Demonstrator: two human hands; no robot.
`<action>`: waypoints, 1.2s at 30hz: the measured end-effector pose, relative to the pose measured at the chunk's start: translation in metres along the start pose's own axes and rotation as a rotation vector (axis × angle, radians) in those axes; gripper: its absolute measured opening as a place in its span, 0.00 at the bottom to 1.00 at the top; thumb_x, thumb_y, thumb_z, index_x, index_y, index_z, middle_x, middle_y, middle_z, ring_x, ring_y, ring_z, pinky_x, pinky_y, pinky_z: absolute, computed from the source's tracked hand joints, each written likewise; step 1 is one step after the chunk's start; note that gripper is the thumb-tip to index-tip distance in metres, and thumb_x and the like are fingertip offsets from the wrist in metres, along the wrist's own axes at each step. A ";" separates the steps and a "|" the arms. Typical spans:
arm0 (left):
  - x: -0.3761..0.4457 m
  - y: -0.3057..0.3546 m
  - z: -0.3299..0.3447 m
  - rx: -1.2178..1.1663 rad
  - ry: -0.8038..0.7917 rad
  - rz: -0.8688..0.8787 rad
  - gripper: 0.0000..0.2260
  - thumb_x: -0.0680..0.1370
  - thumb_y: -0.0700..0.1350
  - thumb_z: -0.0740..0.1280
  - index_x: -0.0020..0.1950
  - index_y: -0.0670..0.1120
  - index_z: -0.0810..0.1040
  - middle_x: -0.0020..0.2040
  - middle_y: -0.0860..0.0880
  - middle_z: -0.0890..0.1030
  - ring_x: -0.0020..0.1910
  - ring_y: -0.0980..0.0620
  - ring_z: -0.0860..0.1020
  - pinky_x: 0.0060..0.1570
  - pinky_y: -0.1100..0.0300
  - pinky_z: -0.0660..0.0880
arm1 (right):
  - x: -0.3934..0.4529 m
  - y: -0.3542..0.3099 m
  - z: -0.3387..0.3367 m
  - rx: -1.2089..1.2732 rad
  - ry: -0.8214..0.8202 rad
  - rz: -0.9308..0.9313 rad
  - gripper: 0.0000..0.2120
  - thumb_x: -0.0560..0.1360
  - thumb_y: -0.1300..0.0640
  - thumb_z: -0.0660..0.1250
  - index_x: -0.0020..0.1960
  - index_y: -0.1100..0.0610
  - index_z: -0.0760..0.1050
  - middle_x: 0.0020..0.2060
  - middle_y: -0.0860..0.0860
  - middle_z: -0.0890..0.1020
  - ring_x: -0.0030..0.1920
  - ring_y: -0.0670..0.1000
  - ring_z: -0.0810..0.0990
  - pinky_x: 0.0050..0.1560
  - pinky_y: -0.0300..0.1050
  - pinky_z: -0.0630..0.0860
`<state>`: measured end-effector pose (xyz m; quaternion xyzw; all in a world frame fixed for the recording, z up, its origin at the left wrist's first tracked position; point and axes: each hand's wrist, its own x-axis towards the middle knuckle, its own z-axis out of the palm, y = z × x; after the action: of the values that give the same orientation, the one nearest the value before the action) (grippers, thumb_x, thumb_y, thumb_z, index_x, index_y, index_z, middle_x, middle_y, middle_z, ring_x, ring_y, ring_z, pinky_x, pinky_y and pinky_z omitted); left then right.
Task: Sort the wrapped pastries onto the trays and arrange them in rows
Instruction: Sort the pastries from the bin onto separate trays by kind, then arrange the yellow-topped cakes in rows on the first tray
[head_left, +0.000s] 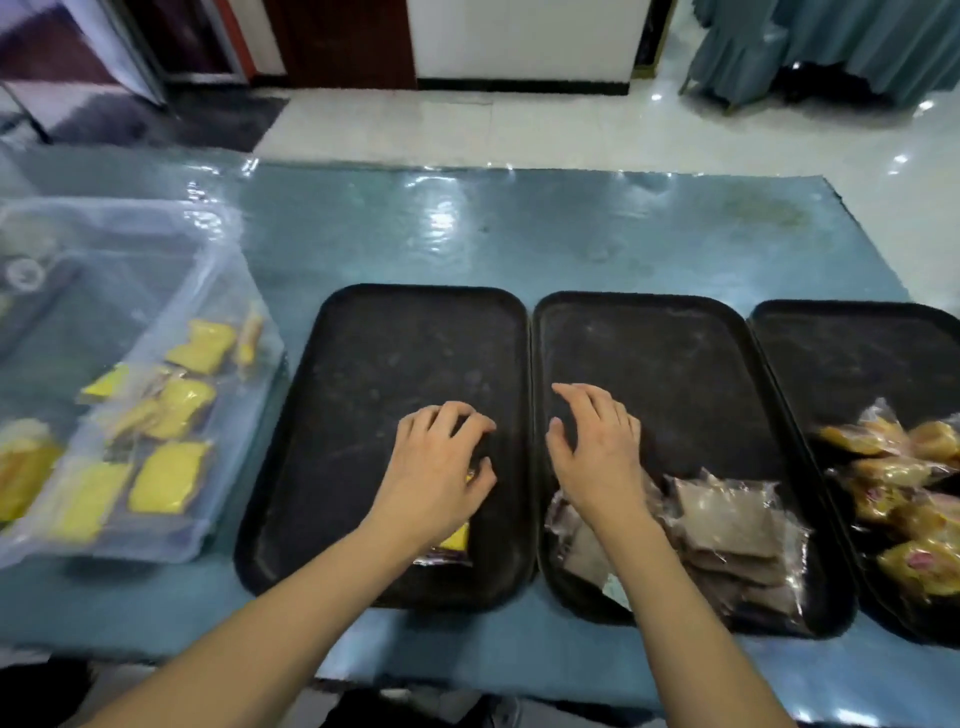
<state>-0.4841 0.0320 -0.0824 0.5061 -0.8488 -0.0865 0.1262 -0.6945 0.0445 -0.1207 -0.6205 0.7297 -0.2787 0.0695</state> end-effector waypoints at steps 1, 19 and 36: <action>-0.004 -0.013 -0.014 0.010 0.026 -0.027 0.17 0.74 0.55 0.60 0.62 0.55 0.75 0.60 0.54 0.74 0.61 0.49 0.73 0.62 0.50 0.69 | 0.007 -0.020 0.006 0.019 -0.001 -0.034 0.19 0.77 0.53 0.66 0.68 0.48 0.74 0.63 0.48 0.77 0.62 0.53 0.75 0.63 0.54 0.69; -0.115 -0.330 -0.218 0.113 0.044 -0.269 0.19 0.77 0.58 0.61 0.67 0.55 0.73 0.64 0.48 0.74 0.60 0.42 0.72 0.59 0.46 0.69 | 0.054 -0.413 0.115 0.349 -0.115 -0.339 0.18 0.79 0.54 0.68 0.69 0.47 0.75 0.61 0.45 0.74 0.60 0.45 0.73 0.65 0.53 0.71; -0.120 -0.491 -0.204 0.237 -0.718 -0.367 0.27 0.80 0.49 0.63 0.78 0.53 0.60 0.72 0.40 0.68 0.70 0.38 0.68 0.67 0.48 0.70 | 0.105 -0.527 0.321 -0.748 -0.899 -0.756 0.65 0.62 0.33 0.79 0.83 0.50 0.40 0.82 0.60 0.49 0.81 0.64 0.50 0.75 0.74 0.51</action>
<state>0.0433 -0.0983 -0.0380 0.5977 -0.7387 -0.1802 -0.2541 -0.1167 -0.1970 -0.1034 -0.8696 0.4109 0.2702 0.0445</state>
